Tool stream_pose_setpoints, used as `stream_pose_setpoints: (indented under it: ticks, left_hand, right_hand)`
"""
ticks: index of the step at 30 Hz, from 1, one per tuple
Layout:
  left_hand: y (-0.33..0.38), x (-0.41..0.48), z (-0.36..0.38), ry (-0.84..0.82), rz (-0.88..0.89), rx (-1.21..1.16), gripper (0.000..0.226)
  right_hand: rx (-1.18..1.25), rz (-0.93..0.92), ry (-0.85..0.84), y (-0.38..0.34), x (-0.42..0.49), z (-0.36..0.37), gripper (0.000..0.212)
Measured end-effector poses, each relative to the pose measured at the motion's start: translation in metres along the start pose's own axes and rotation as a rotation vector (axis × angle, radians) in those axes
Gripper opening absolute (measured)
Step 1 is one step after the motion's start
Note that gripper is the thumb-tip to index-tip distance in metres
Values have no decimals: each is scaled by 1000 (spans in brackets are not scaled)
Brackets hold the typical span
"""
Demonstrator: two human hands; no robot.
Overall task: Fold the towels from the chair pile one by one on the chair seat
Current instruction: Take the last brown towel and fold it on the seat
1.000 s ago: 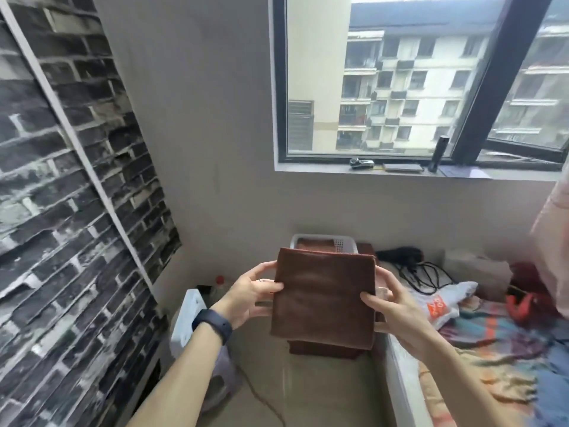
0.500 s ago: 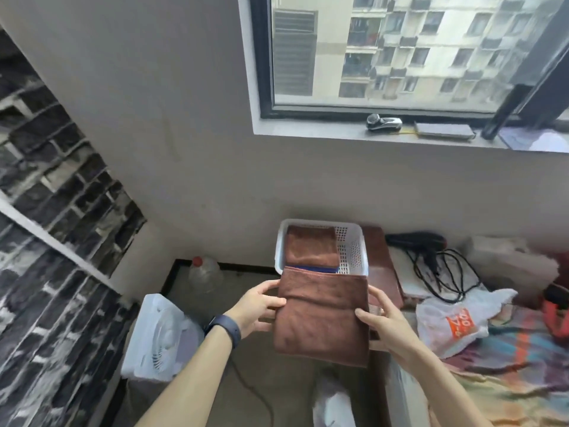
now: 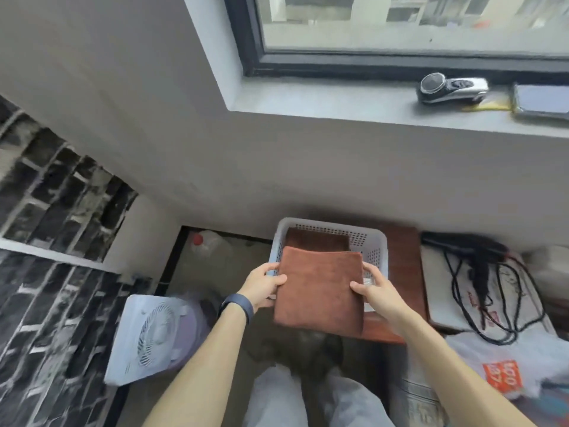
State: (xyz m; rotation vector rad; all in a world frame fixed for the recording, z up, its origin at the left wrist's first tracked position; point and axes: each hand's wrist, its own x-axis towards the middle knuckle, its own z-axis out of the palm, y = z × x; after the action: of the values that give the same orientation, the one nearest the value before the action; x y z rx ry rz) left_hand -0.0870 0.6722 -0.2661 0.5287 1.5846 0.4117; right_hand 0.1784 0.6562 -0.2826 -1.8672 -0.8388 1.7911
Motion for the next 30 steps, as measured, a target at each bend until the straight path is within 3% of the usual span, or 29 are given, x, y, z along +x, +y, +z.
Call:
stream_pose_setpoints:
  ticks: [12,23,27,30]
  left_hand:
    - [32,103,13,155,112,425,44]
    - [25,118,10,146,138,270,38]
    - [27,117,15,193,175,492,43]
    - [23,104,22,431,451,1035,54]
  right_hand:
    - [82,168,56,-15,98,8,56]
    - [157,120,216,0,106,20,50]
    - [-10,70,293,0,108,27,55]
    - [-218,-34,468,-6,94,36,58]
